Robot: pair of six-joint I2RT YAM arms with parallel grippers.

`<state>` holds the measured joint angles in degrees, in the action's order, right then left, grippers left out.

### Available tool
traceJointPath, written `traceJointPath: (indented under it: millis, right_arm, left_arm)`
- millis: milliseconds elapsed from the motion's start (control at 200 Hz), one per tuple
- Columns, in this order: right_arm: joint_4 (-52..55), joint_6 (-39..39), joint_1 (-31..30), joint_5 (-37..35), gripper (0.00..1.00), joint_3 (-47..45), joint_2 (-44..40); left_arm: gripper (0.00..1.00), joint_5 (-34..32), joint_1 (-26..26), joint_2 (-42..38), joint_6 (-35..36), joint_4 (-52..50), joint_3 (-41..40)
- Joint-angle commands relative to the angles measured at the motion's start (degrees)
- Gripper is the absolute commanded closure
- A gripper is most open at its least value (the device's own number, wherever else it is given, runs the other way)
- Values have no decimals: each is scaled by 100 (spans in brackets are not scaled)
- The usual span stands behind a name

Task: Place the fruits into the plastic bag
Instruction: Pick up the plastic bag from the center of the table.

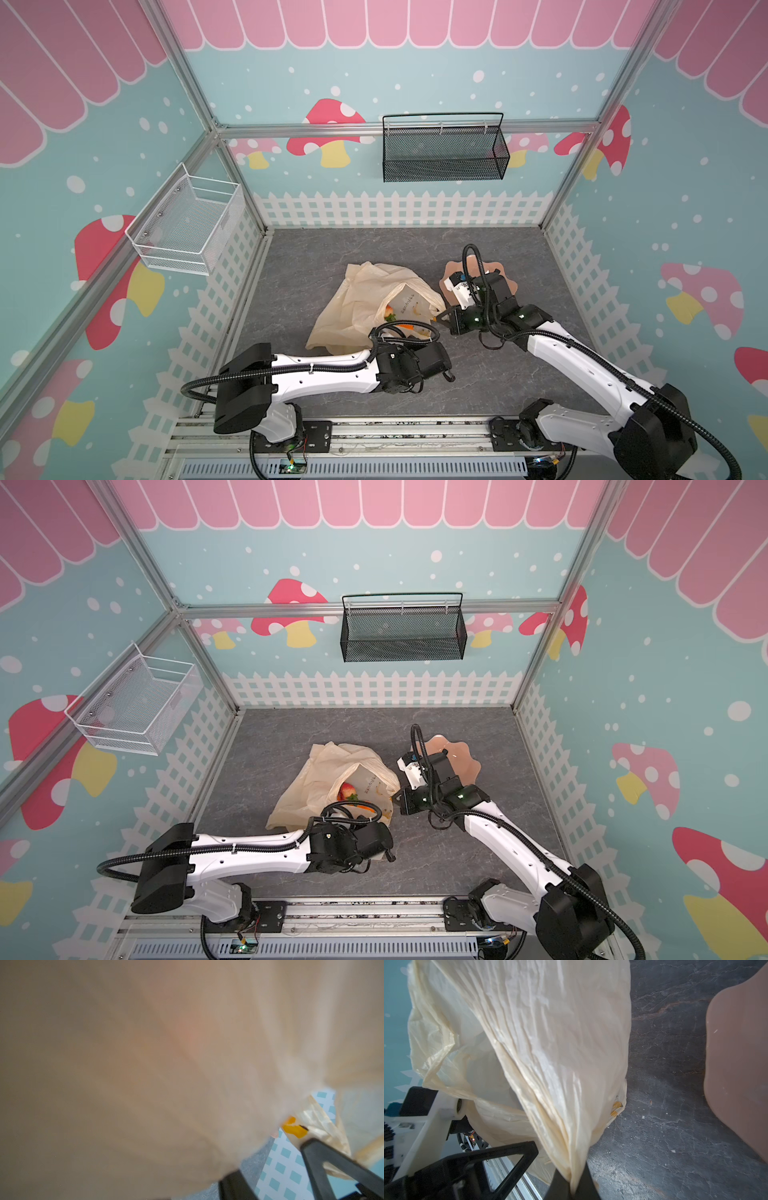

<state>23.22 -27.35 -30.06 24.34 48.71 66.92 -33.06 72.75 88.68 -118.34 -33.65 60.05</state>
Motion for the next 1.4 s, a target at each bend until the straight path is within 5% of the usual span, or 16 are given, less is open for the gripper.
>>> traceJointPath:
  millis: [0, 115, 515, 860, 1176, 1396]
  right_arm:
    - [136, 1, -12, 80, 100, 101, -58]
    - [234, 55, -12, 22, 100, 177, -82]
    - [602, 96, -14, -152, 100, 763, -253]
    - [1637, 134, 23, -436, 100, 3297, 143]
    - [3105, 145, 30, -804, 100, 5686, 996]
    - [3338, 47, 30, -1080, 100, 5766, 1121]
  left_arm:
    - [81, -117, -161, -37, -905, 376, -188]
    - [100, -112, -283, -281, -431, 736, -416]
    - [100, -91, -602, -1704, 1960, 1337, -494]
    - [100, 416, -1283, -2806, 4085, 619, 809]
    - [100, 797, -2024, -3653, 4560, -21, 941]
    - [100, 1846, -2801, -3914, 4878, -125, 666]
